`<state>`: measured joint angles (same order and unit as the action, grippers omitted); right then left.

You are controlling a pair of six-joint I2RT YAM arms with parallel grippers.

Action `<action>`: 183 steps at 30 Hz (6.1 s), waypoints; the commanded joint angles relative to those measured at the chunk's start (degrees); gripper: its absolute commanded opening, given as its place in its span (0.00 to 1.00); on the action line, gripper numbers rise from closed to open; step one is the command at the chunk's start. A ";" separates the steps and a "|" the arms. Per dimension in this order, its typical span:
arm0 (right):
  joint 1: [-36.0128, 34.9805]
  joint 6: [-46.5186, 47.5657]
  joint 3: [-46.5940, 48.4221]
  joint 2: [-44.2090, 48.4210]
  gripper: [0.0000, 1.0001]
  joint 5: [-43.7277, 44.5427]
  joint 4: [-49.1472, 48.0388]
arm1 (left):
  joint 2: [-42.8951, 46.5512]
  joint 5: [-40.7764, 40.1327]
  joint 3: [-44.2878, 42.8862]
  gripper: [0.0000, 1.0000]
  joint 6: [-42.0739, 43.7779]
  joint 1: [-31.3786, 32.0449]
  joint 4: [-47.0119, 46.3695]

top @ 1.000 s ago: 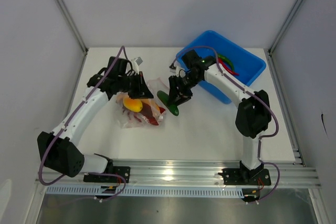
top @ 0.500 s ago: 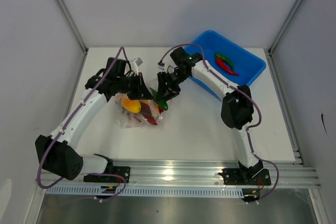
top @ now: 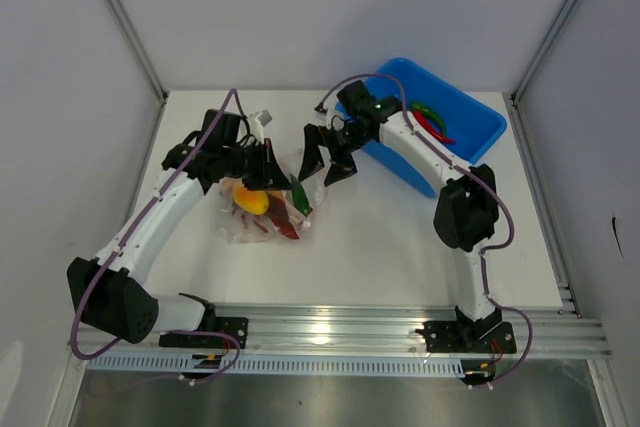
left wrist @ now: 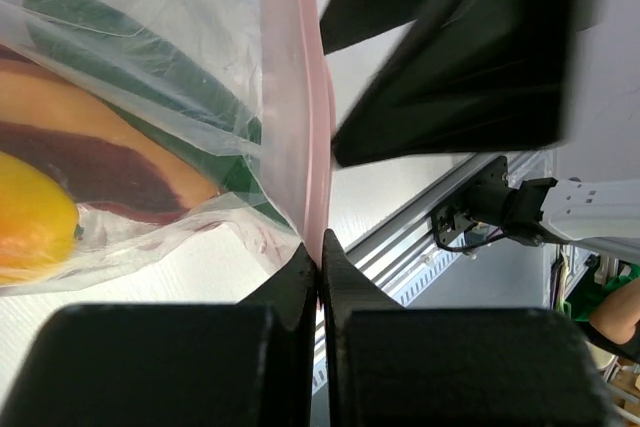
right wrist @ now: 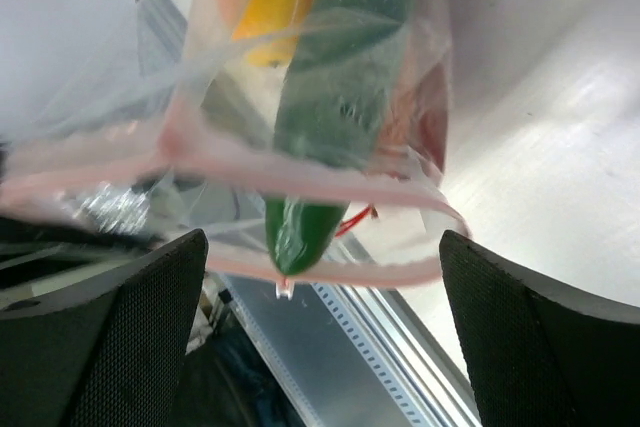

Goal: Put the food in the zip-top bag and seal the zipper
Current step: Place the fake vegetable in the zipper food storage bag, then pick up the fake vegetable from the bin, then place the fake vegetable in the zipper food storage bag.

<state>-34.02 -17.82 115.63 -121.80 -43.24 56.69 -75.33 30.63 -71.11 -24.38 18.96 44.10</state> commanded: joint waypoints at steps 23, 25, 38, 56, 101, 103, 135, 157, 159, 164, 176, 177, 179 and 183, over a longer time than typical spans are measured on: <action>25.05 -7.15 -6.58 10.20 0.99 42.94 -9.84 | 0.89 2.15 -4.48 0.00 -1.81 -1.47 -3.58; 25.14 -2.67 -5.16 7.90 0.99 47.09 -11.59 | 0.97 2.50 -3.16 0.01 -1.90 -1.47 -3.75; 24.27 10.34 0.20 -7.31 0.99 63.01 -23.10 | -2.19 -0.75 1.41 0.00 0.04 -1.38 -1.73; 25.41 19.32 6.45 -16.28 0.97 57.75 -28.30 | -8.08 -0.84 -1.05 0.01 0.91 -1.47 0.64; 26.73 3.51 8.47 -4.60 0.03 42.28 -20.21 | -3.07 1.71 1.94 0.01 -0.05 -1.47 -1.29; 26.64 1.75 8.55 -1.01 0.02 40.88 -19.34 | -3.68 1.45 1.06 0.01 0.03 -1.47 -1.03; 5.02 6.31 -29.85 32.15 0.00 -13.36 -1.84 | -10.28 3.03 -7.46 0.01 -1.90 -1.38 -0.15; -0.52 9.47 -13.08 8.61 0.00 -0.70 6.24 | -0.78 2.94 0.71 0.01 -6.29 1.34 -2.44; -1.48 9.47 -9.56 7.54 0.00 -1.31 6.33 | -0.61 2.77 0.62 0.01 -6.73 2.13 -2.52; -3.59 8.95 -7.18 6.23 0.00 -3.95 5.10 | -0.78 2.68 -1.04 0.01 -8.14 3.45 -3.23; -4.56 6.93 0.02 1.92 0.09 -1.76 1.76 | -1.75 4.09 -4.83 0.01 -10.16 4.86 -2.61; -4.56 6.66 0.73 1.13 0.16 -1.41 1.41 | -1.75 3.91 -4.83 0.01 -10.07 4.86 -2.61; -4.56 5.96 1.26 0.86 0.31 0.61 0.01 | -1.49 3.82 -4.83 0.01 -10.07 4.86 -2.61; -4.39 5.96 2.67 0.51 0.67 4.48 -1.13 | -1.05 3.47 -4.48 0.00 -9.81 4.86 -2.35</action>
<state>-38.52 -11.57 115.24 -120.68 -42.13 57.98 -77.89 32.84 -73.32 -33.17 23.35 42.87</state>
